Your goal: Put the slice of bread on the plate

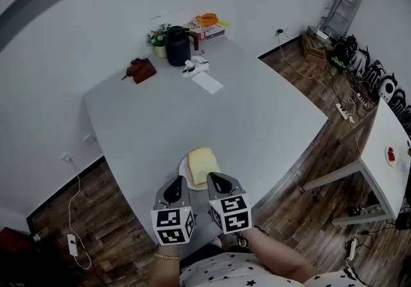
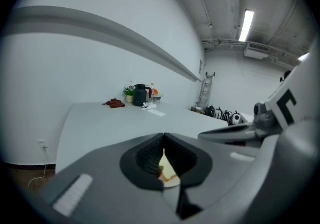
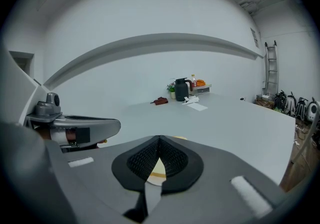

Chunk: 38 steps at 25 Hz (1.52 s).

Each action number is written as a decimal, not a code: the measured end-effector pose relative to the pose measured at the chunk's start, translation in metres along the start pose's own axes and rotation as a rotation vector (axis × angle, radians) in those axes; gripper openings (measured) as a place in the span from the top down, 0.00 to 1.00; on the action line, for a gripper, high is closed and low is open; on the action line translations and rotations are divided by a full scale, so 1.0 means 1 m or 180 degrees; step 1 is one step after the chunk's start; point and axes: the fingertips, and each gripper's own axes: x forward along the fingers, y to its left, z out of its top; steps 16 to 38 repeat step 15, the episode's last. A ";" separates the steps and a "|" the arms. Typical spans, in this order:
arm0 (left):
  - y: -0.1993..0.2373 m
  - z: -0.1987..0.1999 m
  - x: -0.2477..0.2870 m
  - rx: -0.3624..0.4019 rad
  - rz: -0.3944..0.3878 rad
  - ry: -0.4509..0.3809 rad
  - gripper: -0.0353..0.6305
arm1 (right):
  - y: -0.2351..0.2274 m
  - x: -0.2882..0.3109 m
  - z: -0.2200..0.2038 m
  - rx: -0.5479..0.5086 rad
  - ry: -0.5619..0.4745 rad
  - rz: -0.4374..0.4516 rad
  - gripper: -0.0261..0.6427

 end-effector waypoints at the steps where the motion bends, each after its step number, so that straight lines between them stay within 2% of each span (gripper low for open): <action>1: 0.000 0.000 0.000 -0.0001 0.0001 -0.0004 0.94 | 0.000 0.000 0.000 -0.0002 -0.0005 -0.0007 0.96; 38: -0.007 0.003 -0.006 0.0011 -0.0006 -0.0045 0.94 | 0.001 -0.013 0.008 -0.0061 -0.0102 -0.0045 0.96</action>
